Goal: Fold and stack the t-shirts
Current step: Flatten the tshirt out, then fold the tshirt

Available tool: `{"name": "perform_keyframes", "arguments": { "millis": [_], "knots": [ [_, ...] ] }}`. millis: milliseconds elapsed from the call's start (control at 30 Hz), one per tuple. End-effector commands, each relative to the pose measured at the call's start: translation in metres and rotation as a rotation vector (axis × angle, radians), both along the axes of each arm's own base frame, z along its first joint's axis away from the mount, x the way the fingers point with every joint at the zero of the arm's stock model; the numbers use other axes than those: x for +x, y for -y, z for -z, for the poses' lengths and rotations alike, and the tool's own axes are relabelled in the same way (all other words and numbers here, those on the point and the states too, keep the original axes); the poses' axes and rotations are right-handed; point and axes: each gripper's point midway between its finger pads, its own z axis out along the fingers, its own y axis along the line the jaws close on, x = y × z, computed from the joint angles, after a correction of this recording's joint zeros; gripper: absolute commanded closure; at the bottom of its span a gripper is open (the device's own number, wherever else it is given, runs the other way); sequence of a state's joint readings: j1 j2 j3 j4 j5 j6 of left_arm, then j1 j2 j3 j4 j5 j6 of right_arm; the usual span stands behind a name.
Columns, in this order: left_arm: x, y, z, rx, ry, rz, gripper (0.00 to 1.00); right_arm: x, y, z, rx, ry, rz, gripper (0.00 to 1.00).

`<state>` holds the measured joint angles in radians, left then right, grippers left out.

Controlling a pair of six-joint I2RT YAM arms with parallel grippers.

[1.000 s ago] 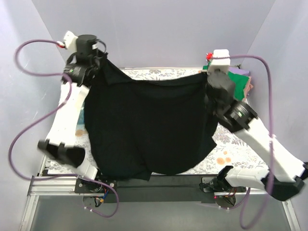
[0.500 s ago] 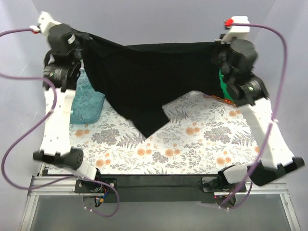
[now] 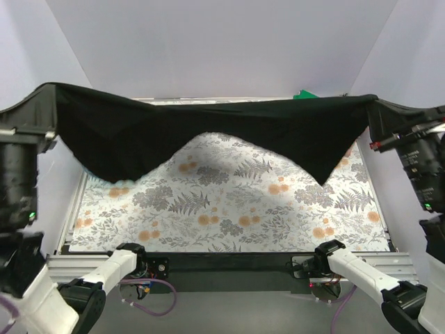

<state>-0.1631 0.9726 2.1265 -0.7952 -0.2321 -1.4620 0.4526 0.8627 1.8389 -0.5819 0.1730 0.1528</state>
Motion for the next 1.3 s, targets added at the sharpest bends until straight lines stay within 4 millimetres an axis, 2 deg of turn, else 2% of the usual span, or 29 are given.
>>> {"name": "perform_keyframes", "arguments": {
  "millis": [0,33,100,167,233,300,333,400,433,467,533,567,600,633,667,733,767,800,833,867,900,967,1067,1100,1133,1200,1233,1267],
  "knots": [
    [-0.027,0.008,-0.019,0.027,0.053,0.062,1.0,-0.037,0.0,-0.018,0.024,0.053,-0.091,0.99],
    [-0.026,0.009,-0.023,0.028,0.057,0.065,1.0,-0.048,0.005,-0.027,0.038,0.082,-0.093,0.99],
    [-0.032,0.011,-0.031,0.035,0.086,0.076,1.0,-0.054,0.009,-0.03,0.045,0.093,-0.086,0.99],
    [-0.026,0.012,-0.034,0.033,0.098,0.076,1.0,-0.049,0.014,-0.027,0.05,0.078,-0.049,0.99],
    [-0.006,0.01,-0.024,0.033,0.059,0.052,1.0,-0.036,0.015,-0.018,0.046,0.041,-0.016,0.99],
    [0.019,0.01,-0.016,0.039,0.022,0.029,1.0,-0.008,0.012,0.005,0.028,-0.038,0.04,0.99],
    [0.039,0.008,-0.005,0.041,-0.025,0.001,1.0,0.002,0.012,0.012,0.029,-0.061,0.061,0.99],
    [0.08,0.01,0.012,0.064,-0.093,-0.024,1.0,0.038,0.014,0.043,0.004,-0.158,0.162,0.99],
    [0.101,0.01,0.028,0.074,-0.148,-0.044,1.0,0.052,0.015,0.052,0.003,-0.182,0.203,0.99],
    [0.131,0.013,0.045,0.088,-0.205,-0.052,1.0,0.075,0.016,0.076,-0.022,-0.248,0.27,0.99],
    [0.164,0.016,0.074,0.122,-0.276,-0.065,1.0,0.099,0.014,0.102,-0.049,-0.302,0.324,0.99],
    [0.19,0.018,0.102,0.136,-0.329,-0.077,1.0,0.115,0.012,0.12,-0.071,-0.342,0.355,0.99],
    [0.27,0.036,0.216,0.241,-0.495,-0.041,1.0,0.174,-0.006,0.217,-0.171,-0.489,0.381,0.99],
    [0.301,0.044,0.272,0.264,-0.559,-0.018,1.0,0.201,-0.012,0.268,-0.196,-0.561,0.339,0.99],
    [0.319,0.049,0.3,0.277,-0.594,-0.003,1.0,0.217,-0.013,0.303,-0.203,-0.614,0.307,0.99],
    [0.356,0.059,0.381,0.317,-0.744,0.037,1.0,0.249,-0.009,0.369,-0.203,-0.74,0.229,0.99],
    [0.366,0.059,0.389,0.322,-0.761,0.031,1.0,0.257,-0.001,0.383,-0.202,-0.771,0.225,0.99],
    [0.38,0.061,0.422,0.338,-0.828,0.039,1.0,0.27,-0.003,0.409,-0.216,-0.827,0.18,0.99],
    [0.391,0.067,0.446,0.338,-0.87,0.064,1.0,0.281,-0.006,0.43,-0.238,-0.869,0.146,0.99],
    [0.398,0.07,0.474,0.33,-0.917,0.076,1.0,0.293,-0.008,0.443,-0.257,-0.893,0.131,0.99],
    [0.406,0.073,0.489,0.33,-0.94,0.086,1.0,0.302,-0.008,0.451,-0.27,-0.903,0.125,0.99],
    [0.414,0.076,0.504,0.319,-0.959,0.094,1.0,0.319,0.0,0.456,-0.318,-0.891,0.16,0.99],
    [0.414,0.077,0.509,0.318,-0.975,0.101,1.0,0.326,0.007,0.461,-0.359,-0.893,0.178,0.99],
    [0.402,0.077,0.51,0.298,-0.992,0.105,1.0,0.319,0.006,0.464,-0.373,-0.899,0.159,0.99],
    [0.39,0.075,0.52,0.283,-1.022,0.102,1.0,0.316,0.006,0.462,-0.374,-0.896,0.159,0.99],
    [0.377,0.073,0.518,0.267,-1.03,0.094,1.0,0.31,0.007,0.464,-0.388,-0.907,0.157,0.99],
    [0.369,0.072,0.501,0.254,-1.007,0.084,1.0,0.304,0.008,0.47,-0.394,-0.919,0.155,0.99],
    [0.361,0.074,0.5,0.233,-1.011,0.083,1.0,0.3,0.01,0.467,-0.394,-0.916,0.16,0.99]
  ]
}}
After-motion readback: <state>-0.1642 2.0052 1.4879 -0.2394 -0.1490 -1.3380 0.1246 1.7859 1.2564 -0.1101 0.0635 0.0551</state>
